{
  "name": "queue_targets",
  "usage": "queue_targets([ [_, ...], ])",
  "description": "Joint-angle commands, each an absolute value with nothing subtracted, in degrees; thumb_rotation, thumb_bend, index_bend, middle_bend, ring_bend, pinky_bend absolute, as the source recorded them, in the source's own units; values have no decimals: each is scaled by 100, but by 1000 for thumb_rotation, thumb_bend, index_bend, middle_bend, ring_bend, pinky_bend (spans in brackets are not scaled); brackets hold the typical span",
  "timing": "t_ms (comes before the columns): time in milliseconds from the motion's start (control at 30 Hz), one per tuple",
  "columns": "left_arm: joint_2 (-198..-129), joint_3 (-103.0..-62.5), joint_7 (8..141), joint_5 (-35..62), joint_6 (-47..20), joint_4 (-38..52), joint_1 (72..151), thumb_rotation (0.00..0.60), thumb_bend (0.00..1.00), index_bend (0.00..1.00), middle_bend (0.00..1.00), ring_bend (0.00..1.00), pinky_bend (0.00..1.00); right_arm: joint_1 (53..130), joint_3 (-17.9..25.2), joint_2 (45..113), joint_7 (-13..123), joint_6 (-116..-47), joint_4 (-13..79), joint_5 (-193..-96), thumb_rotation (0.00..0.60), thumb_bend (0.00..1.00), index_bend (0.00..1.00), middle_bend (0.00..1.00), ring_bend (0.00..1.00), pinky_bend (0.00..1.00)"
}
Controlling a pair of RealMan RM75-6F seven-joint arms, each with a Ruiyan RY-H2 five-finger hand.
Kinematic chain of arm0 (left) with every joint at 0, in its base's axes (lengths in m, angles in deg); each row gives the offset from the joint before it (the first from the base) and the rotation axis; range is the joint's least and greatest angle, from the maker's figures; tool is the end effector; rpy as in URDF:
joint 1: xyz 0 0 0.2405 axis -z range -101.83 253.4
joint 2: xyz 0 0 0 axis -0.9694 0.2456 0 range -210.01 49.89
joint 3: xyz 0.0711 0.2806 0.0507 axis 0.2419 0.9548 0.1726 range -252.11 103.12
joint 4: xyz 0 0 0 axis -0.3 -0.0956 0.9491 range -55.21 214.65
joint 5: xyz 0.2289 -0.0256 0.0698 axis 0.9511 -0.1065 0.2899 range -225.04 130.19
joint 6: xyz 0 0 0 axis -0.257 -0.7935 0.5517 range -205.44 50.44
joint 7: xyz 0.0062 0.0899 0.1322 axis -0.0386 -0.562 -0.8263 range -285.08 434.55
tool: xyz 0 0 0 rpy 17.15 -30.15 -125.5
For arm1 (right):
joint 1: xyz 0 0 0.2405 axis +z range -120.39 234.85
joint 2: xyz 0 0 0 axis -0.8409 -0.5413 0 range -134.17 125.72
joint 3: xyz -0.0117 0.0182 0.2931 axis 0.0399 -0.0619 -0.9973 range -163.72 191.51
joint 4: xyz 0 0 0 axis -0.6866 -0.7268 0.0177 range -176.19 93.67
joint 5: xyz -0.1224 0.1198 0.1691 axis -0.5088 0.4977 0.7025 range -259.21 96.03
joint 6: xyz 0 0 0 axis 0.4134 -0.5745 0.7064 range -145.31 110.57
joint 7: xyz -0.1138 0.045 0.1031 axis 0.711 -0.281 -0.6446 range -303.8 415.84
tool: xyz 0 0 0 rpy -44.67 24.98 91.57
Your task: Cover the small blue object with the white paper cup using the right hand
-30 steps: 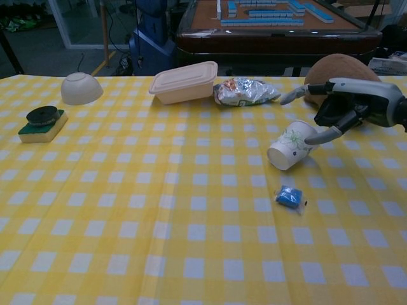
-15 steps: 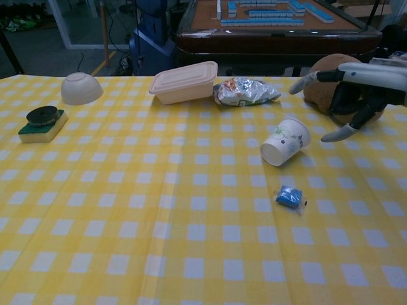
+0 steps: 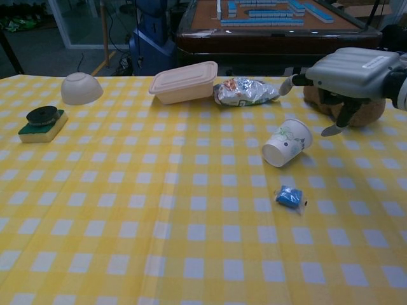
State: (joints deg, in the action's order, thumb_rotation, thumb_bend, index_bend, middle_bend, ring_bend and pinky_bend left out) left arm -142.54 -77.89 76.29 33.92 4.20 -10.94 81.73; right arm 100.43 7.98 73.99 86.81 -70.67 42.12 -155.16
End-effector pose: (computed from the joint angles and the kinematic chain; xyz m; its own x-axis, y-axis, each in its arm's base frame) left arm -0.3766 0.2121 0.1604 0.4127 0.0372 0.9101 0.9083 0.0579 -0.4143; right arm -0.2031 -0.4052 0.0070 0.7954 -0.0315 0.6053 -0.5367 -0.5004 0.6793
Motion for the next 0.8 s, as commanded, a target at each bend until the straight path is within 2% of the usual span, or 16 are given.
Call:
queue_targets([
  [33, -14242, -7800, 7659, 3375, 418, -1081, 8171, 600, 422, 316, 573, 415, 498, 10279, 691, 7650, 9339, -6829, 4457, -14983, 600, 0, 199, 1000, 1000, 1000],
  [800, -14200, -7830, 7844, 3368, 446, -1030, 8151, 600, 422, 317, 573, 415, 498, 10665, 863, 8242, 10024, -6578, 4024, -14217, 600, 0, 296, 1000, 1000, 1000],
])
